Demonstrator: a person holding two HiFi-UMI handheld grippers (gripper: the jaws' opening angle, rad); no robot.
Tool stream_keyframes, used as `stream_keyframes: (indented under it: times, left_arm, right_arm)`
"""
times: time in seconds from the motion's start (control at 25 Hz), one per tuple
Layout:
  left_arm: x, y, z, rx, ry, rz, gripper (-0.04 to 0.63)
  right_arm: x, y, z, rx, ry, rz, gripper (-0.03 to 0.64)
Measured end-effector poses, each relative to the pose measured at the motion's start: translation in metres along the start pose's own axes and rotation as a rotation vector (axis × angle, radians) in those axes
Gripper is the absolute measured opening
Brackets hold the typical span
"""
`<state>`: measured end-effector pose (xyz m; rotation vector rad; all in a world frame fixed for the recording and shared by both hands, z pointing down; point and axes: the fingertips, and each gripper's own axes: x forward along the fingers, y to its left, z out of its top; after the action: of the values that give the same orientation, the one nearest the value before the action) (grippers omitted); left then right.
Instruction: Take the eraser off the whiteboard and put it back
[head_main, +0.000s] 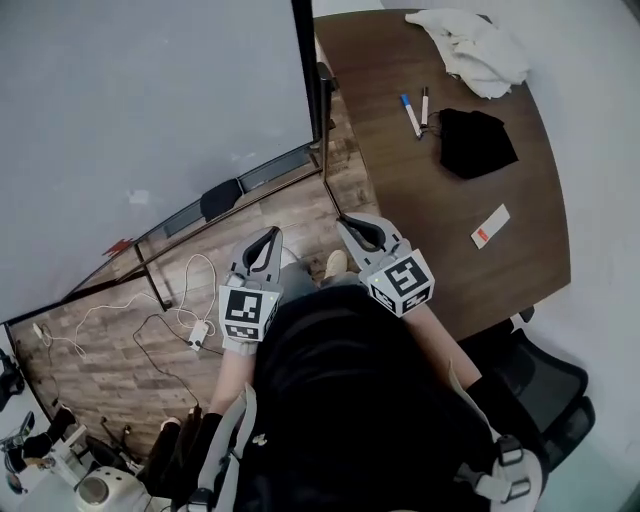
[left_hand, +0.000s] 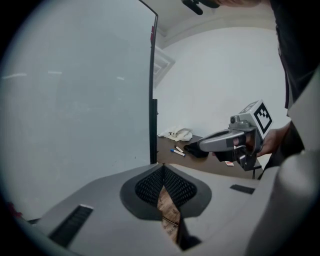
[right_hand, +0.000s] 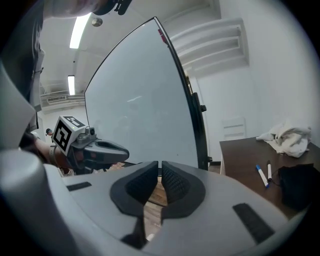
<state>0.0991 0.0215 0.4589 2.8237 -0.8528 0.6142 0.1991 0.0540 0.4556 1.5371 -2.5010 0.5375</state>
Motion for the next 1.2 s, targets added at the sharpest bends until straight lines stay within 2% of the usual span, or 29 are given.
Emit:
stream_keyframes:
  times: [0.16,0.52,0.8,0.88,0.96,1.2]
  left_arm:
    - [-0.015,0.03,-0.011,-0.044,0.01,0.053,0.008]
    - [-0.052,0.091,-0.036,-0.072,0.023,0.122,0.008]
    - [-0.081,0.133,-0.057,-0.109,0.014,0.177,0.008]
    - [-0.087,0.143,-0.062,-0.115,0.013,0.177,0.008]
    - [-0.092,0.151,-0.067,-0.125,0.011,0.176,0.008]
    - [-0.097,0.173,-0.083,-0.144,0.018,0.173,0.008]
  right_arm:
    - [0.033,0.018,0.003,-0.035,0.031,0.05,0.015]
    - [0.107,0.063,0.002,-0.197,0.102,0.108,0.017]
    - [0.156,0.086,-0.013,-0.307,0.159,0.118,0.02]
    - [0.17,0.091,-0.018,-0.341,0.18,0.118,0.04]
    - [0.183,0.097,-0.024,-0.377,0.205,0.12,0.092]
    - [0.221,0.107,-0.043,-0.483,0.272,0.128,0.134]
